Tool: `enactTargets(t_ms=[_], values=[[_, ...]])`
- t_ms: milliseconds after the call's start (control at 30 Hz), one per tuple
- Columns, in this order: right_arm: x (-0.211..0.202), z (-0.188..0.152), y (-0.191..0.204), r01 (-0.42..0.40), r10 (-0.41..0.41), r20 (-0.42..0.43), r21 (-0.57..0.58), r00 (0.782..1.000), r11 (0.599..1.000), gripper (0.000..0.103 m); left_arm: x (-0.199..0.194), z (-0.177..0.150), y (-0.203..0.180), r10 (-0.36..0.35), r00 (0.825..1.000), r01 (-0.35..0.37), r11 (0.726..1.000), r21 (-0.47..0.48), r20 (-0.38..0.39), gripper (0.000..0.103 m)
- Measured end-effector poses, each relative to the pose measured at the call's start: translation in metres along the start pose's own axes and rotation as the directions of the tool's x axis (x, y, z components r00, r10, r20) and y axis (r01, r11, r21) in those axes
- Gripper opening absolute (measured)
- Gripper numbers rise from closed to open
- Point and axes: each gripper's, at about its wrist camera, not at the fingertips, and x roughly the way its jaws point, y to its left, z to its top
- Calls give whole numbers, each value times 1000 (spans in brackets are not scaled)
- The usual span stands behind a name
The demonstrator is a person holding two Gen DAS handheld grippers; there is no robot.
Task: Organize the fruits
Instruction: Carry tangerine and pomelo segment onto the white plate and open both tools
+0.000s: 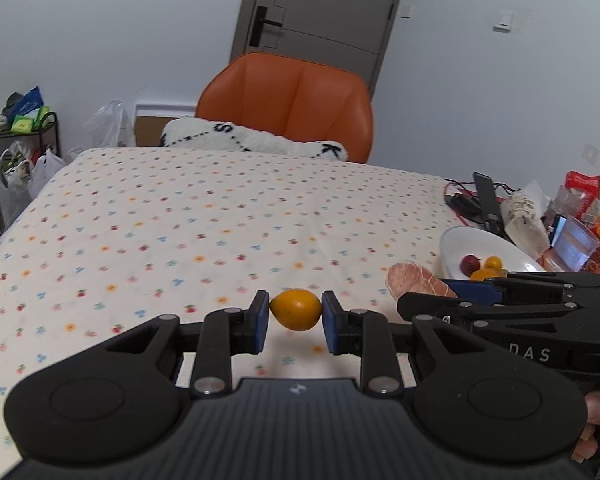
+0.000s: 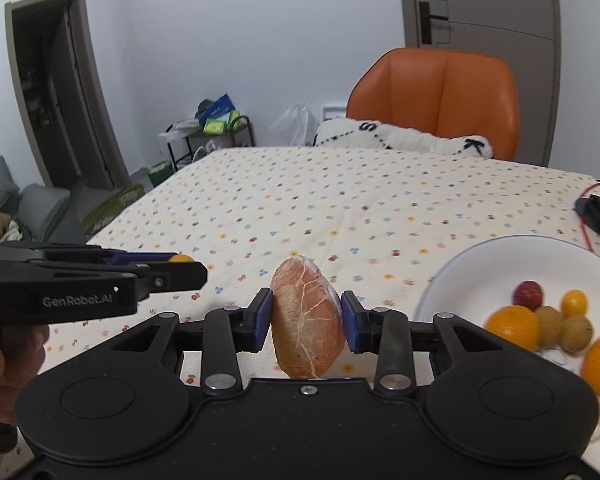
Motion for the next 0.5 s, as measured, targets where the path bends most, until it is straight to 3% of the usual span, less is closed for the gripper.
enactTargets(t_ms=[500], values=[[-53,-13,-53,109,-117,77,103,990,989,35,14,7,-72,-101,995,100,991,89,3,26]])
